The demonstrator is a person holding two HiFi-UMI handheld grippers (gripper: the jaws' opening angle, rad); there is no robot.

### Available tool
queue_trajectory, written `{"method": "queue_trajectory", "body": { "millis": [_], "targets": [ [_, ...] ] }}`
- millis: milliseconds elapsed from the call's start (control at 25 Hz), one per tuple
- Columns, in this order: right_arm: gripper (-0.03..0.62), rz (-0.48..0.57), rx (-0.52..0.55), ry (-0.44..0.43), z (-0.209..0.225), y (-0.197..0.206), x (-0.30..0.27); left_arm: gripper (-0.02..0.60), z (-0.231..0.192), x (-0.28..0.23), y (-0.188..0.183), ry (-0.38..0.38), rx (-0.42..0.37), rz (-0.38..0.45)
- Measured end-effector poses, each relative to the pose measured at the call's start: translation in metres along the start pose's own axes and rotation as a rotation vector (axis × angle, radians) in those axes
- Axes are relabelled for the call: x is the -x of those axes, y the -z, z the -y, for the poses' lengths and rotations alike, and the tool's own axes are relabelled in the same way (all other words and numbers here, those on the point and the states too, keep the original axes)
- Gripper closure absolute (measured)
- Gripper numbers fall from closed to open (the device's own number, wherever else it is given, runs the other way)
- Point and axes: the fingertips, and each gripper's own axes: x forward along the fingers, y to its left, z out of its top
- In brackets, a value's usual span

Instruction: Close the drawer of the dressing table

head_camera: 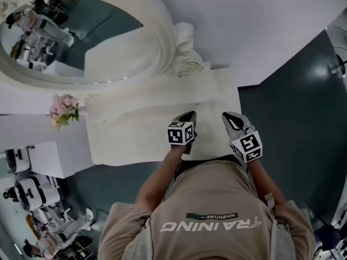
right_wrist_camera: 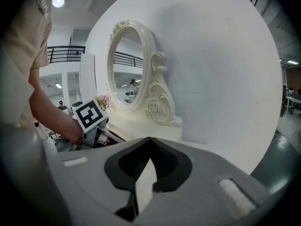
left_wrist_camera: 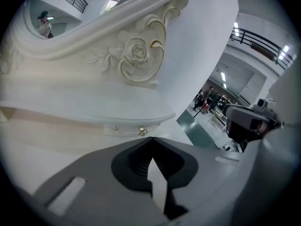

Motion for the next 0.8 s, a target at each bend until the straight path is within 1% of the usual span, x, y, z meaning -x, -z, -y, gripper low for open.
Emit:
{"method": "queue_trajectory", "body": {
  "millis": [80, 160, 440, 640, 800],
  "targets": [
    [0.591, 0.011, -0.003, -0.001, 0.000, -0.002, 0.000, 0.563, 0.007, 0.012, -0.007, -0.005, -0.048, 0.029],
    [0.592, 0.022, 0.006, -0.001, 0.000, -0.007, 0.000, 0.563, 0.013, 0.024, -0.015, -0.009, -0.080, 0.062],
    [0.591, 0.062, 0.015, -0.008, -0.004, -0.028, 0.000, 0.563, 0.024, 0.060, -0.035, -0.013, -0.129, 0.155],
    [0.591, 0.094, 0.026, -0.018, -0.012, -0.043, 0.005, 0.563, 0.029, 0.081, -0.047, -0.012, -0.133, 0.213],
    [0.592, 0.117, 0.039, -0.019, -0.011, -0.057, 0.006, 0.563, 0.032, 0.095, -0.063, 0.005, -0.128, 0.261]
  ]
}}
